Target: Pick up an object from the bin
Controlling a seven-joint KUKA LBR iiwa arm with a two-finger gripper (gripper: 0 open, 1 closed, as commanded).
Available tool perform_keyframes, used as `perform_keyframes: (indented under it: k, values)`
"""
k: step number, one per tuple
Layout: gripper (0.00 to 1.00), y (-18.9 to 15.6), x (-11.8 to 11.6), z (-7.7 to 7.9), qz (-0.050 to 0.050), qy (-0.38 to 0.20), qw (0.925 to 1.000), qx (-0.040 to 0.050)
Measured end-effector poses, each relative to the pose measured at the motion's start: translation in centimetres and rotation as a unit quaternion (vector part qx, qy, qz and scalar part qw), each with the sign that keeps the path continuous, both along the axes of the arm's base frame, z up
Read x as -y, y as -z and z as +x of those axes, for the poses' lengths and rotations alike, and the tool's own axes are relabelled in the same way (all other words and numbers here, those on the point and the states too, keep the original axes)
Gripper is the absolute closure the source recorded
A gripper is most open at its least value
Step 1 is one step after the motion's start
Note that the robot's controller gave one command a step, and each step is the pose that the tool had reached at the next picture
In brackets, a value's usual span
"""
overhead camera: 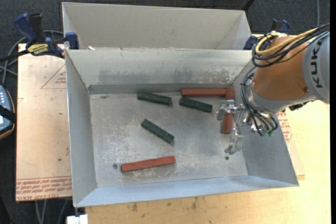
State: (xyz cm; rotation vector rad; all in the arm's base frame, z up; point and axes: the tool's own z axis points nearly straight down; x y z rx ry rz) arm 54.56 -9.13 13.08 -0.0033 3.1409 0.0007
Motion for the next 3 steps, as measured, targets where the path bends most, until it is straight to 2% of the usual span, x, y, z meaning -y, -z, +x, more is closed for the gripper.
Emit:
perform_keyframes:
  k: [1, 2, 3]
  values:
    - [0.00, -0.5, -10.8, 4.1, 0.002, 0.106, 0.9944, 0.0020]
    - [0.00, 4.5, -16.4, 4.3, 0.001, 0.017, 0.9998, -0.0016]
    - [0.00, 6.1, -17.3, 3.5, 0.001, 0.049, 0.9988, -0.0001]
